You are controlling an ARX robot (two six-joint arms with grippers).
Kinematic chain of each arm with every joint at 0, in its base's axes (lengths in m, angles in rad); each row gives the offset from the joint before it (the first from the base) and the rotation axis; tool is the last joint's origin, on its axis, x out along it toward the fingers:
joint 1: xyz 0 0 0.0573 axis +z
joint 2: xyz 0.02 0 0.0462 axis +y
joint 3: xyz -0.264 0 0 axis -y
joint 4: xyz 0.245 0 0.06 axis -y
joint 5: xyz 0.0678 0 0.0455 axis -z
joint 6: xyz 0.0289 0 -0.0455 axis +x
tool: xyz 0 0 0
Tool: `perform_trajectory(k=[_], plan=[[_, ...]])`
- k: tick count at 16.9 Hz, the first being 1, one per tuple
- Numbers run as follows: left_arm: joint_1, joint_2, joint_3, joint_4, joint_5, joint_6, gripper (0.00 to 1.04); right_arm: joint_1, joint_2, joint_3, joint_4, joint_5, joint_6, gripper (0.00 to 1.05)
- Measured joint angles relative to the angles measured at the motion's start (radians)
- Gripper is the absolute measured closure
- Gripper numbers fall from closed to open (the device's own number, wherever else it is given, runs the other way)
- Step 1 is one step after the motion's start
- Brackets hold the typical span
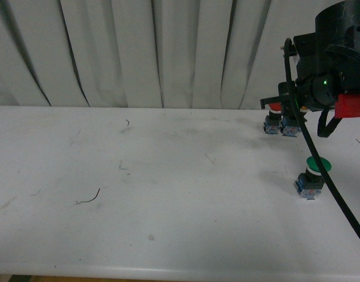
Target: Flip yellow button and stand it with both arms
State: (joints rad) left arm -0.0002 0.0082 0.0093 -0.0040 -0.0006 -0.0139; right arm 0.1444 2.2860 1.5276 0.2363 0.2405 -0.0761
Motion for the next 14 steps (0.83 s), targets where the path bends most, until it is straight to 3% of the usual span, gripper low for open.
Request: perform_trajectory(k=[14], plan=[[0.0, 0.0, 0.0, 0.0, 0.0, 0.0, 0.07, -0.013, 0.074, 0.043, -0.003, 0.026, -0.033, 0.71]])
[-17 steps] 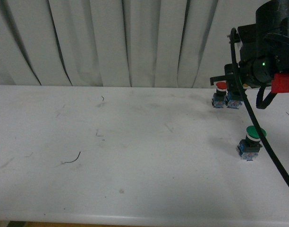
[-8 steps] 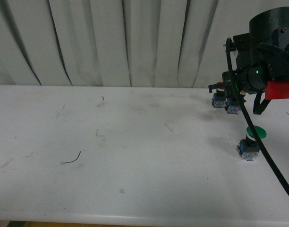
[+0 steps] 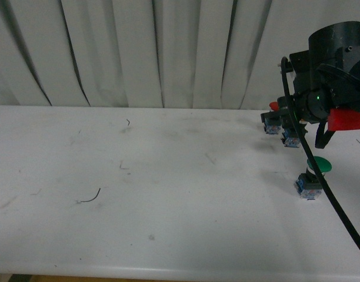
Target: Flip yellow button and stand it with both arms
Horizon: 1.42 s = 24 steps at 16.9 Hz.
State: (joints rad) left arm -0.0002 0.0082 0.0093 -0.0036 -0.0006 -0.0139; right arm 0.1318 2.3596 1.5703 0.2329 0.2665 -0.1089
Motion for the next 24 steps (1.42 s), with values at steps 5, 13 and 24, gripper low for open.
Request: perform_trajectory(k=[5, 13, 24], plan=[[0.0, 0.0, 0.0, 0.0, 0.0, 0.0, 0.07, -0.002, 0.019, 0.013, 0.002, -0.003, 0.0, 0.71], [0.0, 0.0, 0.0, 0.0, 0.0, 0.0, 0.07, 0.019, 0.075, 0.01, 0.018, 0.033, -0.058, 0.48], [0.0, 0.0, 0.0, 0.0, 0.0, 0.0, 0.07, 0.003, -0.244, -0.249, 0.278, -0.088, 0.014, 0.06]])
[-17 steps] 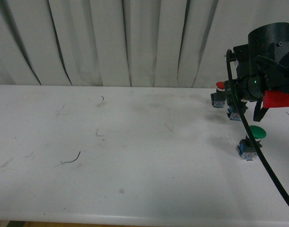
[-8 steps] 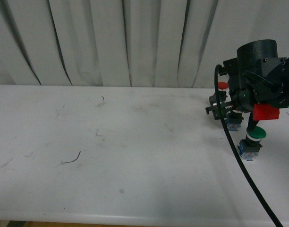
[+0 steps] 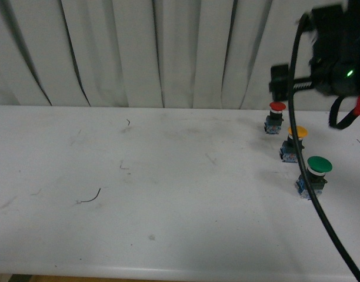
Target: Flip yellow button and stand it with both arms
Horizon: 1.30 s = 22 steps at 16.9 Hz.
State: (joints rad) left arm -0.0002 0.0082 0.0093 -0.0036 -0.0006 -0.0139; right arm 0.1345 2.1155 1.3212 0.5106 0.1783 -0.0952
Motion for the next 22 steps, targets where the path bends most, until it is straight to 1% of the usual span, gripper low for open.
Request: perform_trajectory(k=[3, 4, 5, 6, 7, 8, 9, 10, 11, 13, 15, 22], plan=[[0.0, 0.0, 0.0, 0.0, 0.0, 0.0, 0.07, -0.027, -0.38, -0.299, 0.13, -0.152, 0.102, 0.06], [0.0, 0.0, 0.0, 0.0, 0.0, 0.0, 0.07, -0.04, -0.494, -0.395, 0.143, -0.181, 0.126, 0.08], [0.0, 0.0, 0.0, 0.0, 0.0, 0.0, 0.07, -0.053, -0.65, -0.522, 0.113, -0.13, 0.118, 0.18], [0.0, 0.0, 0.0, 0.0, 0.0, 0.0, 0.07, -0.074, -0.826, -0.661, 0.043, -0.126, 0.11, 0.29], [0.0, 0.0, 0.0, 0.0, 0.0, 0.0, 0.07, -0.103, -0.953, -0.753, -0.019, -0.15, 0.106, 0.37], [0.0, 0.0, 0.0, 0.0, 0.0, 0.0, 0.07, -0.137, -1.181, -0.89, -0.153, -0.167, 0.103, 0.5], [0.0, 0.0, 0.0, 0.0, 0.0, 0.0, 0.07, -0.142, -1.344, -0.965, -0.258, -0.166, 0.103, 0.59], [0.0, 0.0, 0.0, 0.0, 0.0, 0.0, 0.07, -0.14, -1.469, -1.015, -0.324, -0.172, 0.102, 0.66], [0.0, 0.0, 0.0, 0.0, 0.0, 0.0, 0.07, -0.134, -1.627, -1.069, -0.35, -0.178, 0.102, 0.79], [0.0, 0.0, 0.0, 0.0, 0.0, 0.0, 0.07, -0.135, -1.745, -1.103, -0.323, -0.179, 0.102, 1.03], [0.0, 0.0, 0.0, 0.0, 0.0, 0.0, 0.07, -0.135, -1.773, -1.173, -0.335, -0.179, 0.098, 1.03], [0.0, 0.0, 0.0, 0.0, 0.0, 0.0, 0.07, -0.135, -1.875, -1.245, -0.353, -0.179, 0.098, 1.03]])
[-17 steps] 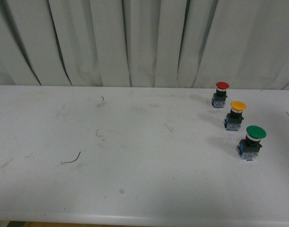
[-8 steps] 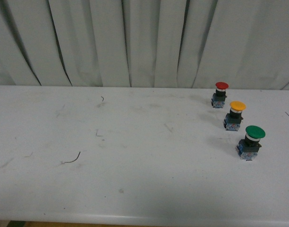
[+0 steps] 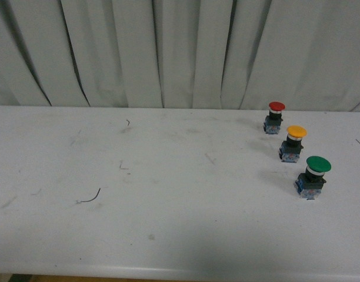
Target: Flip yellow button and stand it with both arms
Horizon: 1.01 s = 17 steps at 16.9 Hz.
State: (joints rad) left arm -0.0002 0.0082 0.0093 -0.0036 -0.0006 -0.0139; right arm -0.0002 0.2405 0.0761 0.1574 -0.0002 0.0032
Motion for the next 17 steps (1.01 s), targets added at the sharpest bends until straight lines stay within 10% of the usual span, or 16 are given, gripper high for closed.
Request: perform_trajectory(k=[15, 17], plan=[[0.0, 0.0, 0.0, 0.0, 0.0, 0.0, 0.07, 0.0, -0.237, -0.064, -0.161, 0.0, -0.001, 1.03], [0.0, 0.0, 0.0, 0.0, 0.0, 0.0, 0.07, 0.0, -0.237, -0.064, -0.161, 0.0, -0.001, 0.81]])
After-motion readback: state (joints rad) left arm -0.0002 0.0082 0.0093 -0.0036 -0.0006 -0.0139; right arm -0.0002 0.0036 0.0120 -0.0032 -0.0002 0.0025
